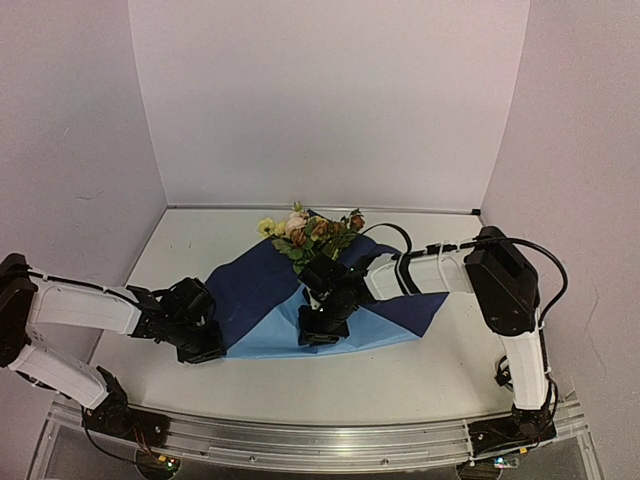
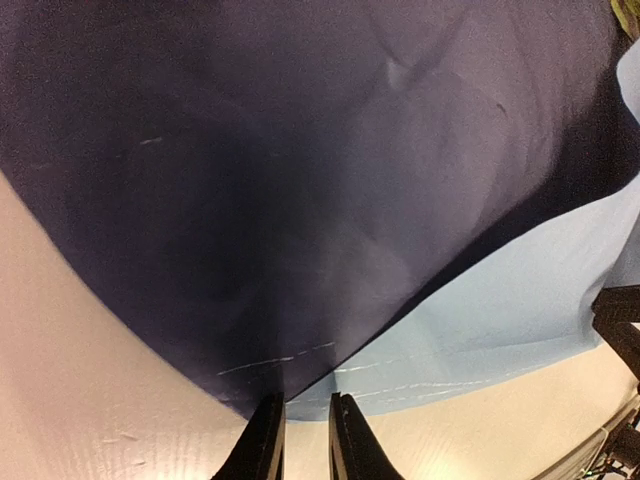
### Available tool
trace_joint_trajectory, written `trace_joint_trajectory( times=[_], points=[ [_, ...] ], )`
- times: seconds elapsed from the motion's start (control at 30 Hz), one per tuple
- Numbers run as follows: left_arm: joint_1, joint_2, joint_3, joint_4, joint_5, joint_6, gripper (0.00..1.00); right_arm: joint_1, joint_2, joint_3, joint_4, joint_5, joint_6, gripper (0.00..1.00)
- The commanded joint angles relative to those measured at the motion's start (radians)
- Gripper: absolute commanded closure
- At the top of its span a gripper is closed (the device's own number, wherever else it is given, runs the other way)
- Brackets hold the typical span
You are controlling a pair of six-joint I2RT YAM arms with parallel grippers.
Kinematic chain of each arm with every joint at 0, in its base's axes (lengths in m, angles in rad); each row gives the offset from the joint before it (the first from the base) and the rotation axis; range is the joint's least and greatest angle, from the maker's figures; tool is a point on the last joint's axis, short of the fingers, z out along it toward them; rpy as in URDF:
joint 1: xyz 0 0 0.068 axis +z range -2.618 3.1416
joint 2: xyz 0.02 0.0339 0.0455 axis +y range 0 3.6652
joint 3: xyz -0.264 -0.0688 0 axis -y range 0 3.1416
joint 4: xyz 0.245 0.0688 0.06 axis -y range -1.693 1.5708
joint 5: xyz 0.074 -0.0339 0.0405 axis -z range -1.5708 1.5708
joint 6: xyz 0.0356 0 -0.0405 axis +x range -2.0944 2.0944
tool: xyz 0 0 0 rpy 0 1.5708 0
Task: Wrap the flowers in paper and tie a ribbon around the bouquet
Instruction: Press the fold line of the 1/4-folded wrapping paper.
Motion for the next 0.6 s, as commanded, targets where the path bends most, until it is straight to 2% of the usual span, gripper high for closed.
trace_joint_trajectory(
  times=[0.0, 0.17, 0.3, 0.4, 0.57],
  points=[
    [0.008, -0.095, 0.004, -0.175, -0.069, -0.082, 0.76, -0.004, 0.013, 0.006, -0.003, 0.004, -0.003, 0.75],
    [0.01, -0.175, 0.011, -0.225, -0.05, -0.176, 0.63, -0.004, -0.016, 0.022, -0.006, -0.016, -0.025, 0.72],
    [0.011, -0.181, 0.007, -0.134, 0.011, -0.215, 0.56, 0.0, -0.048, 0.046, -0.022, -0.036, -0.065, 0.68],
    [0.014, -0.161, -0.005, -0.069, 0.048, -0.274, 0.55, 0.0, -0.07, 0.059, -0.043, -0.044, -0.119, 0.65],
    [0.014, -0.201, -0.095, 0.055, 0.066, -0.499, 0.6, 0.0, -0.1, 0.07, -0.072, -0.057, -0.186, 0.61]
  ],
)
